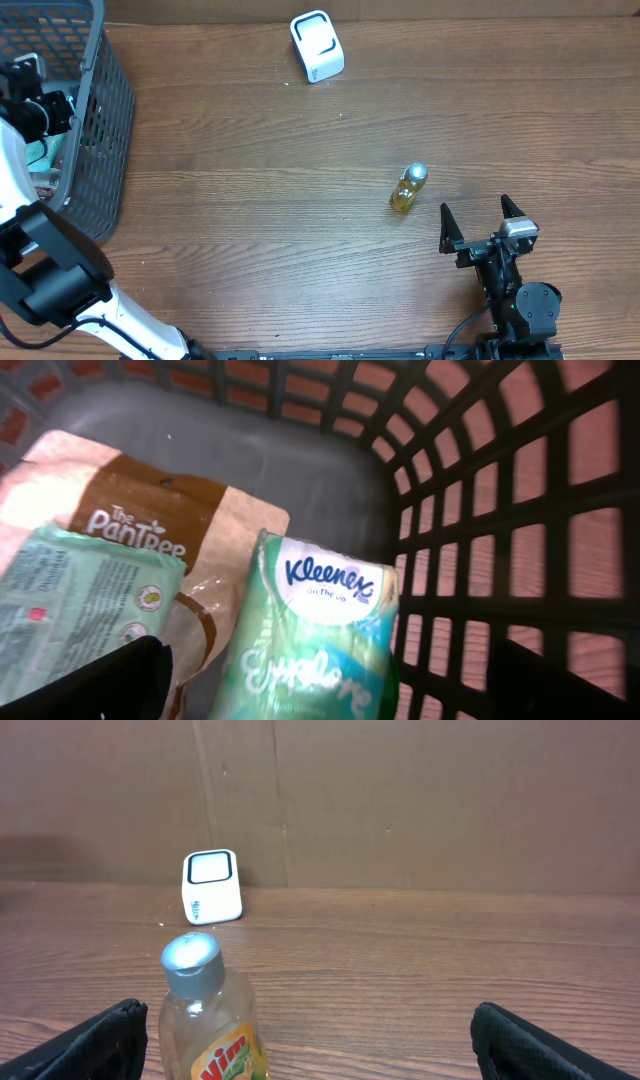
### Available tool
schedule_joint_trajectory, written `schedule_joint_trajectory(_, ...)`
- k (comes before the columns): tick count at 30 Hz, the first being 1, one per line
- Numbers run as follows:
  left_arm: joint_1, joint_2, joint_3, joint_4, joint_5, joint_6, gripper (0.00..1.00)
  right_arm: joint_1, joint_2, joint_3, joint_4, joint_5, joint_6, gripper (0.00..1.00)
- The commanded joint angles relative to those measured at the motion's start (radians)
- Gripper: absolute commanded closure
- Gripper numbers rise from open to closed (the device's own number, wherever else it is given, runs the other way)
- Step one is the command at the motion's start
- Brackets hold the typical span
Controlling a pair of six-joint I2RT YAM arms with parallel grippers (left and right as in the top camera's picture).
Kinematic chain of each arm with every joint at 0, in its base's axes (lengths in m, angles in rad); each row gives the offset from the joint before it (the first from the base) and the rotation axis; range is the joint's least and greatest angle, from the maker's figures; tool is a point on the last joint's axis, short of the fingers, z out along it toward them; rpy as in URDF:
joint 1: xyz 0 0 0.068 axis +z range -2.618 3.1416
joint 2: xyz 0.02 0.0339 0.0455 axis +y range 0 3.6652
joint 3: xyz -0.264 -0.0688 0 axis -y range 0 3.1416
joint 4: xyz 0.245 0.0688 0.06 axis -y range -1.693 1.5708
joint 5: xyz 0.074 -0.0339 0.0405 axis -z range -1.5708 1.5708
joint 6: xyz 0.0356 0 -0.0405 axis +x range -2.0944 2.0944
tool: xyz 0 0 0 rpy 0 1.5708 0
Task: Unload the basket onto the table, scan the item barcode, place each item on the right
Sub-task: 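Grasp the green Kleenex tissue pack in the basket with the left gripper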
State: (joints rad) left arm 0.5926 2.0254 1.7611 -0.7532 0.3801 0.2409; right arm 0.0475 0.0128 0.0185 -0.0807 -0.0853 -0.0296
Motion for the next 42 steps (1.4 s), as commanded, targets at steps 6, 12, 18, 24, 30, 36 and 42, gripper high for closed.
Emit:
schedule_joint_trajectory(6,-0.011,0.071,0.013,-0.002,-0.084,0.021,0.0,-0.003,-0.009,-0.011,0.003,0.01,-0.004,0.0)
schedule_joint_trajectory(12,-0.011,0.101,0.012,-0.01,-0.084,0.021,0.04,-0.003,-0.009,-0.011,0.003,0.01,-0.004,0.0)
schedule_joint_trajectory(18,-0.011,0.101,0.012,-0.002,-0.084,0.022,0.16,-0.003,-0.009,-0.011,0.003,0.01,-0.004,0.0)
schedule_joint_trajectory(24,-0.011,0.101,0.008,-0.006,-0.097,0.021,0.34,-0.003,-0.009,-0.011,0.003,0.01,-0.004,0.0)
schedule_joint_trajectory(30,-0.011,0.101,0.008,-0.021,-0.139,0.021,0.23,-0.003,-0.009,-0.011,0.003,0.01,-0.004,0.0)
schedule_joint_trajectory(36,-0.011,0.101,0.006,-0.025,-0.144,0.021,0.19,-0.003,-0.009,-0.011,0.003,0.01,-0.004,0.0)
schedule_joint_trajectory(42,-0.011,0.101,-0.032,0.005,-0.144,0.021,0.25,-0.003,-0.009,-0.011,0.003,0.01,-0.004,0.0)
